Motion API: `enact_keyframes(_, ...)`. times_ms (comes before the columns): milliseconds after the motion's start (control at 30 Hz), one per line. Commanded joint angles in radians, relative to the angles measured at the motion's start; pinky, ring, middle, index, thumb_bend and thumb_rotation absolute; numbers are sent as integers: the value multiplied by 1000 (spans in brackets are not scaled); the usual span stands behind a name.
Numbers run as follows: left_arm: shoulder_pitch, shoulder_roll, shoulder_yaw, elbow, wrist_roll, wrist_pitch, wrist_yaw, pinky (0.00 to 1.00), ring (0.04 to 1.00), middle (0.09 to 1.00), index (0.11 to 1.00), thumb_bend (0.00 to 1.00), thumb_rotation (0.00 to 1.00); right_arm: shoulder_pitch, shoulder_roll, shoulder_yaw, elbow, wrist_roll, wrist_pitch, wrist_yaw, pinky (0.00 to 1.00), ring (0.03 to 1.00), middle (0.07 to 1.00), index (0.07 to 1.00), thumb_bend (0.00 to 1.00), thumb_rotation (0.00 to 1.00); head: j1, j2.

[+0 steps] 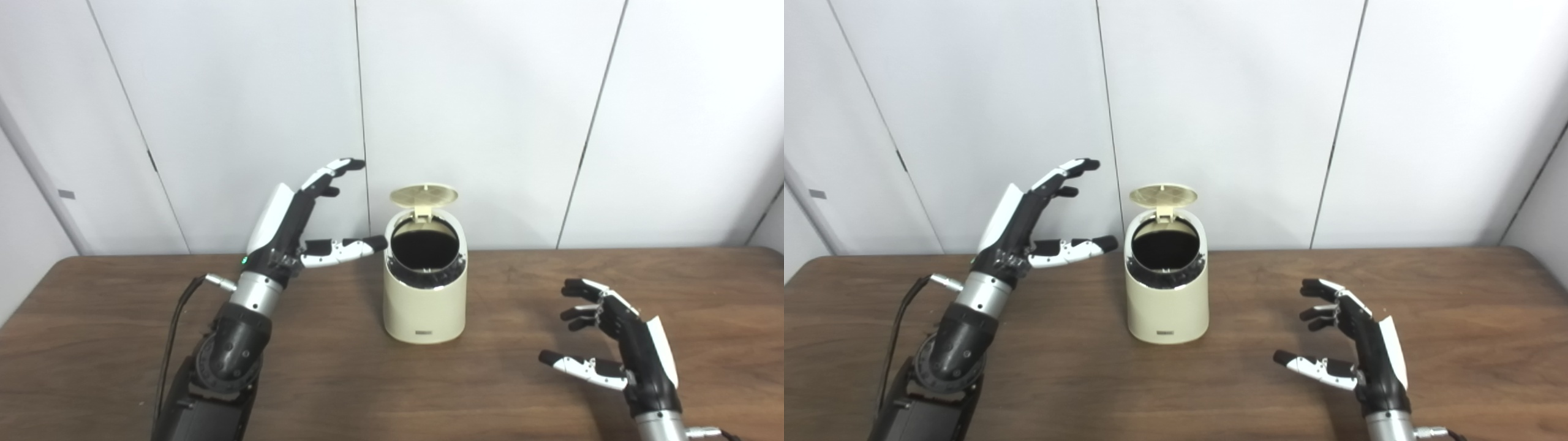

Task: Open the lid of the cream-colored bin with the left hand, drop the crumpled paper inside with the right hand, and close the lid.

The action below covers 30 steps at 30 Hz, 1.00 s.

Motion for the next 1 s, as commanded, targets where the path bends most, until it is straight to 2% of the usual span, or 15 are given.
enact_keyframes(0, -63, 9, -7, -1, 21, -29, 25, 733, 885, 913, 897, 848, 533, -15, 7, 0, -18, 2, -44, -13, 476, 578, 719, 719, 717, 0, 0, -1)
enact_keyframes(400, -128, -2, -72, 78, 112, -61, 44, 733, 896, 921, 900, 821, 498, -13, 26, 1, -41, -17, -17, -25, 475, 566, 707, 711, 718, 0, -19, -5)
enact_keyframes(767, -168, -20, -110, 151, 144, -108, 67, 763, 896, 920, 902, 815, 463, -13, 45, -1, -51, -23, -8, -33, 489, 576, 715, 714, 724, 0, -40, -4)
enact_keyframes(967, -174, -26, -135, 163, 173, -101, 61, 750, 890, 903, 898, 832, 472, -15, 41, -1, -46, -34, -22, -37, 482, 582, 715, 718, 716, 0, -42, -1)
